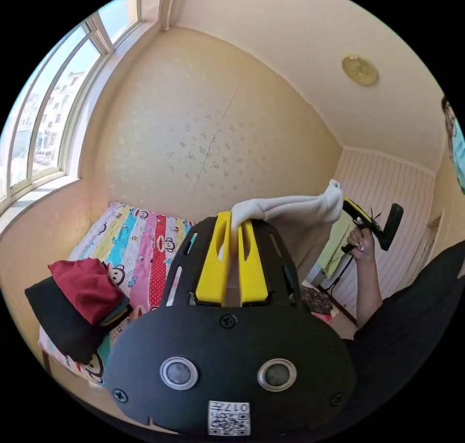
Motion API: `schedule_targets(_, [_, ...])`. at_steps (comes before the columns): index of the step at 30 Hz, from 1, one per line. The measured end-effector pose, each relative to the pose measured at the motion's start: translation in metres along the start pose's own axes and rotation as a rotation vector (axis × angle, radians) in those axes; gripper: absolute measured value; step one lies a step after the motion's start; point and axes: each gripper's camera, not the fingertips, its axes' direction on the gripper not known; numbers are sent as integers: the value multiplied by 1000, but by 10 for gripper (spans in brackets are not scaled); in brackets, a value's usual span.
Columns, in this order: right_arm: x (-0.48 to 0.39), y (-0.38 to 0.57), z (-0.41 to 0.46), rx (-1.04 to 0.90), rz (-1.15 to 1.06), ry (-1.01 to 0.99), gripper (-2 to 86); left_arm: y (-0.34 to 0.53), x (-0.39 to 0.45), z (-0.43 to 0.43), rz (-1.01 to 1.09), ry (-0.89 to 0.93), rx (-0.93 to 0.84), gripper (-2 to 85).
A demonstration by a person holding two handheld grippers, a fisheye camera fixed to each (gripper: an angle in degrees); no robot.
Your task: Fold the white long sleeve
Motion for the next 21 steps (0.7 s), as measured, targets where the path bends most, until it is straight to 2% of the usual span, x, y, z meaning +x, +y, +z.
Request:
schedule_targets(4, [-27,0,-6,-84,-95,105,35,-13,42,-33,165,-22,75,2])
schedule_targets(7, [-16,5,6,-132,-67,42,35,-27,53,-35,145,-25,86,4])
schedule_targets(10, [9,16,53,-177,9,-46,34,-46,44,-2,129,-61,36,9])
schedule_targets(13, [39,43,154,-301,85,-32,32,-60,7,96,116,-118,-156,23])
schedule_targets(14, [48,60,198,-375,93,11,36,-58,-22,146,64,-157,-276,43])
schedule_targets(15, [53,68,219,-434,99,17,40,-50,-57,192,-56,-217,-435,68])
schedule_targets(16, [59,81,249,-540,114,-17,54,-44,-75,208,-137,-245,-510,83])
schedule_targets(17, [60,88,258,-565,128,-65,74,-27,-101,228,-264,-263,-617,98])
schedule_targets(19, [54,95,244,-483,145,-122,79,4,-117,231,-359,-263,-669,102])
schedule_targets(21, [49,103,230,-436,187,-214,81,45,-107,206,-354,-183,-575,105])
